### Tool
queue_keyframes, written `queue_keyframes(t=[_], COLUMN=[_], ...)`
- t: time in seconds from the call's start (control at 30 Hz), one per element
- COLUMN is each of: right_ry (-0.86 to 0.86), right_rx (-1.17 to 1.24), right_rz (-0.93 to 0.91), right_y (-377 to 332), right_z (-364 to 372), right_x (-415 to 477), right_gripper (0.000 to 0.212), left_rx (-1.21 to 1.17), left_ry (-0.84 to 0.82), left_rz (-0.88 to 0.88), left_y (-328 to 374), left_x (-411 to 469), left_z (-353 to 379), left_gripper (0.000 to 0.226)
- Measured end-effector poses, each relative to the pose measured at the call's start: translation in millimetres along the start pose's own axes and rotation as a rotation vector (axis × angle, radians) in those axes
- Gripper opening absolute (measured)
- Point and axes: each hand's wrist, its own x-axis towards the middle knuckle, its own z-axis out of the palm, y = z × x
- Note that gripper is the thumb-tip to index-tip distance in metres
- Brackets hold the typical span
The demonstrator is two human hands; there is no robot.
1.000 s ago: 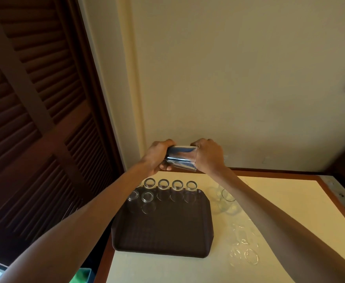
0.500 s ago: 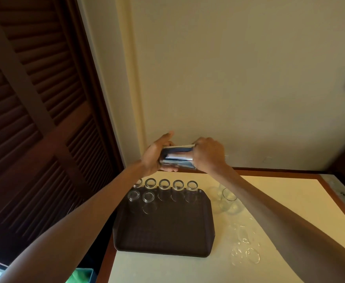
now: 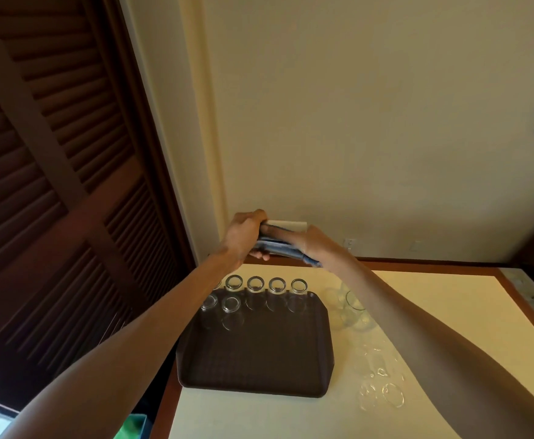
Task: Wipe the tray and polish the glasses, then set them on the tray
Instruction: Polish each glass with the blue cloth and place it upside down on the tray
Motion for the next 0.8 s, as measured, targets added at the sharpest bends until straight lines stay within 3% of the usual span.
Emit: queue_keyframes(t=[0.07,0.17,0.3,0.43,0.53,0.67,0.73,0.8], right_ry=[-0.184,-0.165,0.228,0.56,0.509,0.435,0.132,-0.218], right_rx=[0.319,0.347,-0.315,-0.682,-0.771,-0.441,0.024,0.504], right_rz=[0.12,-0.024,-0.146,-0.4,-0.364,-0.278,-0.147,0.049], right_y=[-2,3,2,-16,-20,-4,0,1], right_z=[4,17,10,-12,-12,0,11,17], right_x=[-6,4,1,-28,-24,-6,-2,-9], right_gripper=[0.064,0.061,0.028,0.008,0.009,0.024,0.023,0.049], left_rx=[0.088,0.117,0.003,-0.214,-0.215,-0.054,0.04,0.141], left_ry=[0.022,-0.001,-0.125,-0.237,-0.194,-0.064,-0.01,0.023], left_rz=[0.172,0.315,0.287,-0.04,-0.174,-0.023,0.119,0.294], left_y=[-5,-16,-19,-16,-10,-4,-1,-1], left_x=[2,2,3,5,4,4,4,2], left_z=[-1,-6,-13,-16,-12,-7,-7,-6], left_gripper=[0.033,0.032,0.039,0.035,0.029,0.023,0.021,0.018])
